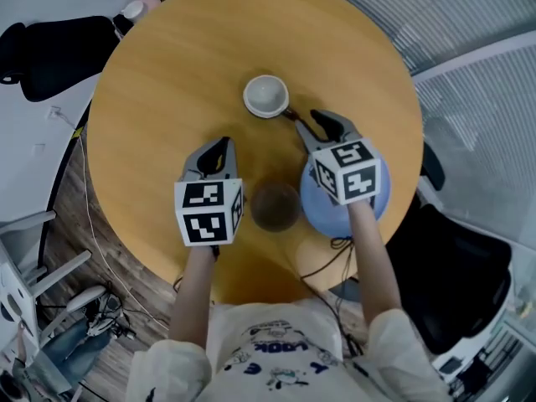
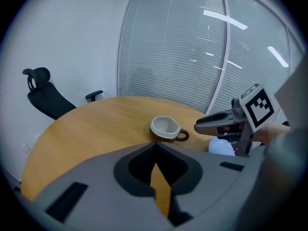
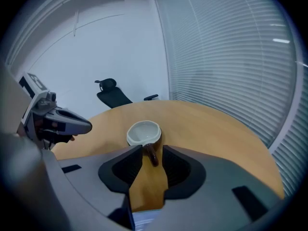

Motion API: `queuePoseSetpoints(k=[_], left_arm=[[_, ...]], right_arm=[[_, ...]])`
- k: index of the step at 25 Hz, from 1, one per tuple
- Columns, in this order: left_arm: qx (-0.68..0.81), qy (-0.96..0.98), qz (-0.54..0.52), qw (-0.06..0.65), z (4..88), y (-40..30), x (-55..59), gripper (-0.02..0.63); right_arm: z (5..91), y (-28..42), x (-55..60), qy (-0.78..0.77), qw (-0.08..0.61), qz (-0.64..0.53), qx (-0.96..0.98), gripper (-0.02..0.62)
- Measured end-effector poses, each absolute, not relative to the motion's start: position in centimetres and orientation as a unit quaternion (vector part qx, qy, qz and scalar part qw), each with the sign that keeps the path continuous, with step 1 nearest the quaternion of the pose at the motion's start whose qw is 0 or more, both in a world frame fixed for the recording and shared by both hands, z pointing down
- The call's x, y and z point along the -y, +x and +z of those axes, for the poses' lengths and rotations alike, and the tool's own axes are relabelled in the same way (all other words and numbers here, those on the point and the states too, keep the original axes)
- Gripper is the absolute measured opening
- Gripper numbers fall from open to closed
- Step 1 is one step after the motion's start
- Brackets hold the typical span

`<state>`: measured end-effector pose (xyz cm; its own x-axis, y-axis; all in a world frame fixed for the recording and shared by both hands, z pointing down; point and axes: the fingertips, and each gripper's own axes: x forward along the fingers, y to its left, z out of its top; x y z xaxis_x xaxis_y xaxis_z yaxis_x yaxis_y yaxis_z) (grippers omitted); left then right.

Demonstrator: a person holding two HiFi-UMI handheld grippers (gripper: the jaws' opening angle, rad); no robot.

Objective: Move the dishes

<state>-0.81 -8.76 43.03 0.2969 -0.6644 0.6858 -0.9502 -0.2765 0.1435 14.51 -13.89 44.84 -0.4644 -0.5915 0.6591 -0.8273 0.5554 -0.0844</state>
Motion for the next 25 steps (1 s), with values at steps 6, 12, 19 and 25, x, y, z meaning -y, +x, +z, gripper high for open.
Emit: queuePoseSetpoints(k=[6,12,19,25], left_arm=[[0.545,0.742,0.264,0.289,44.8,-1.4,8.5,0.003],[0.554,0.731,0.267,0.297,45.8,-1.6,8.0,0.003],[0.562,0.723,0.265,0.302,46.1,-2.1,7.5,0.003],[0.566,0.718,0.262,0.309,46.7,-2.7,7.1,0.003]], right_arm=[[47.5,13.4,14.8,0.385,0.311,0.172,0.852,0.110],[49.3,13.0,15.4,0.364,0.326,0.166,0.857,0.110],[49.7,11.5,15.8,0.341,0.340,0.149,0.864,0.110],[50.7,11.6,15.9,0.320,0.350,0.147,0.868,0.109]])
